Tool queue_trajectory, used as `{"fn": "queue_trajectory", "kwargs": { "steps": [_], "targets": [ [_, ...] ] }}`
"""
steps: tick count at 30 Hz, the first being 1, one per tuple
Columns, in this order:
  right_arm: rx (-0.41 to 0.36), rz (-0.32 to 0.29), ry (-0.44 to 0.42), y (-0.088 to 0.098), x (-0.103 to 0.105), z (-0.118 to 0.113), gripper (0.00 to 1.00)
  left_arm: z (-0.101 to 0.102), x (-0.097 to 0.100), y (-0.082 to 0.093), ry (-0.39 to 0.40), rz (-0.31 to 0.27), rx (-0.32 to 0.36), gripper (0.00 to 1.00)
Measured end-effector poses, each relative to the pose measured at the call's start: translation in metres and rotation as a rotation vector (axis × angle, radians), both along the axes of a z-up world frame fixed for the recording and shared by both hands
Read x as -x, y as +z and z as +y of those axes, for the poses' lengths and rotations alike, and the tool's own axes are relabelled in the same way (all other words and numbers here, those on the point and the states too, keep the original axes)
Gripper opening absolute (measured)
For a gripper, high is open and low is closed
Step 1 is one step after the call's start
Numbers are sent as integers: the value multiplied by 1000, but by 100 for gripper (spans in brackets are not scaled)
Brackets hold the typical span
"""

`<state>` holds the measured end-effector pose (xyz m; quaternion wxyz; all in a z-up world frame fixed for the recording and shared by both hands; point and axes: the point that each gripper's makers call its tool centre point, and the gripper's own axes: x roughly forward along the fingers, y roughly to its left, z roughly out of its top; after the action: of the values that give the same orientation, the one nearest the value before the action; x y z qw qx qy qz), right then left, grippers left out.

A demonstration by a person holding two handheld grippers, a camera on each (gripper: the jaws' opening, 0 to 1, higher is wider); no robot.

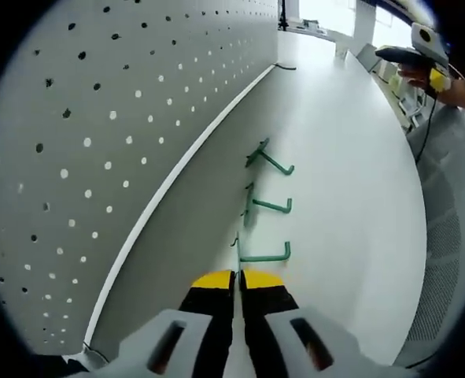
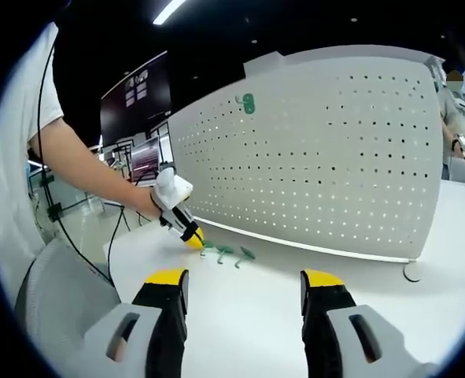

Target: Insert the hook assembly into the mounting plate slot until the hook locks in place.

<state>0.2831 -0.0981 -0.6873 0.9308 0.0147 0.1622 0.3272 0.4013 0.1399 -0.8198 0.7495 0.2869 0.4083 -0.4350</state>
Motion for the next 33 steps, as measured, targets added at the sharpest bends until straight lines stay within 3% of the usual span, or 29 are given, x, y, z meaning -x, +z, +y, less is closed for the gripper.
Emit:
{"fn": "queue_trajectory", "kwargs": {
  "steps": [2, 5, 16, 33],
  "targets": [
    [-1, 1, 2, 0, 0, 0, 55, 1, -3, 3, -34, -35, -22, 2],
    [-5, -2, 1, 1, 0, 0, 55, -2, -5, 8, -5, -32, 17, 2],
    [-23, -2, -3, 3, -1, 0, 55, -5, -4, 16, 1, -52, 56, 2],
    [-34, -11, 1, 6, 1, 1, 56, -19, -4, 44, 85, -150, 208, 2]
  ]
}}
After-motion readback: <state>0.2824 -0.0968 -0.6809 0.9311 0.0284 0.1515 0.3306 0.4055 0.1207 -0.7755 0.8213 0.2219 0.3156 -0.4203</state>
